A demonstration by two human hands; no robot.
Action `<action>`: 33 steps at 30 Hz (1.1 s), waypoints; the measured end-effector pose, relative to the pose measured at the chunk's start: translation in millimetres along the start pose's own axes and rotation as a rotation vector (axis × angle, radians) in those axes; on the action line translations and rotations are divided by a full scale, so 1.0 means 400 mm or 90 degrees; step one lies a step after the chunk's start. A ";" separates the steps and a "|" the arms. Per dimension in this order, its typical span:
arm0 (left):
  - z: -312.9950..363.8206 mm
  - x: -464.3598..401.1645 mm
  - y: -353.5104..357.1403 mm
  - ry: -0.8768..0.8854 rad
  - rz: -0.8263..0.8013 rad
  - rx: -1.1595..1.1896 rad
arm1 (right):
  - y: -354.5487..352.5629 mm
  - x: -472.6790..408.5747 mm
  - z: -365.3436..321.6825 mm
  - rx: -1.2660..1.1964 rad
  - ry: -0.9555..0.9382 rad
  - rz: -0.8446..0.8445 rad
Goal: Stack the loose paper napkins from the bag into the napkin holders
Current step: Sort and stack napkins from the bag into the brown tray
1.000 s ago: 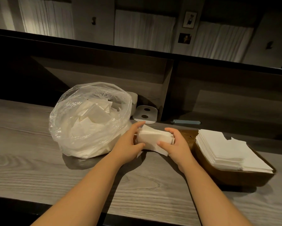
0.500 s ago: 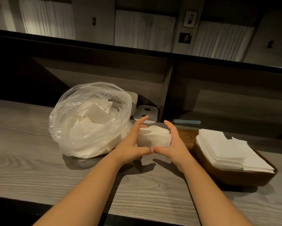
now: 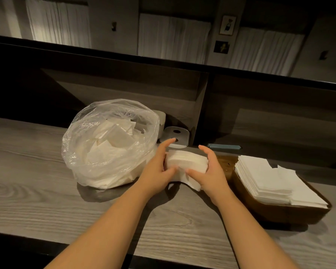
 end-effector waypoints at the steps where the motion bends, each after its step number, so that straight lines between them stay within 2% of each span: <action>1: -0.007 -0.001 -0.007 -0.007 0.019 0.004 | -0.003 0.000 0.006 -0.011 0.008 0.007; 4: -0.018 0.000 -0.006 -0.042 -0.020 0.009 | -0.002 0.008 0.010 -0.027 0.005 -0.041; 9: 0.002 0.004 0.006 0.000 -0.101 0.039 | 0.010 0.018 -0.008 -0.001 -0.051 -0.113; 18: -0.004 0.015 -0.010 0.006 -0.078 -0.053 | -0.001 0.020 -0.008 0.035 -0.083 -0.083; 26: -0.011 0.010 -0.008 -0.047 -0.047 -0.040 | -0.006 0.014 -0.016 0.088 -0.119 -0.067; 33: -0.019 0.004 -0.016 -0.059 -0.016 -0.066 | -0.020 0.001 -0.004 0.268 -0.087 0.040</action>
Point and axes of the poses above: each hand's wrist, its own x-axis away from the middle knuckle, its own y-axis out of the palm, z = x × y, the point moved 5 cm from there along -x, towards the middle knuckle, and after that the axes turned 1 degree about z, right-handed, at the moved point
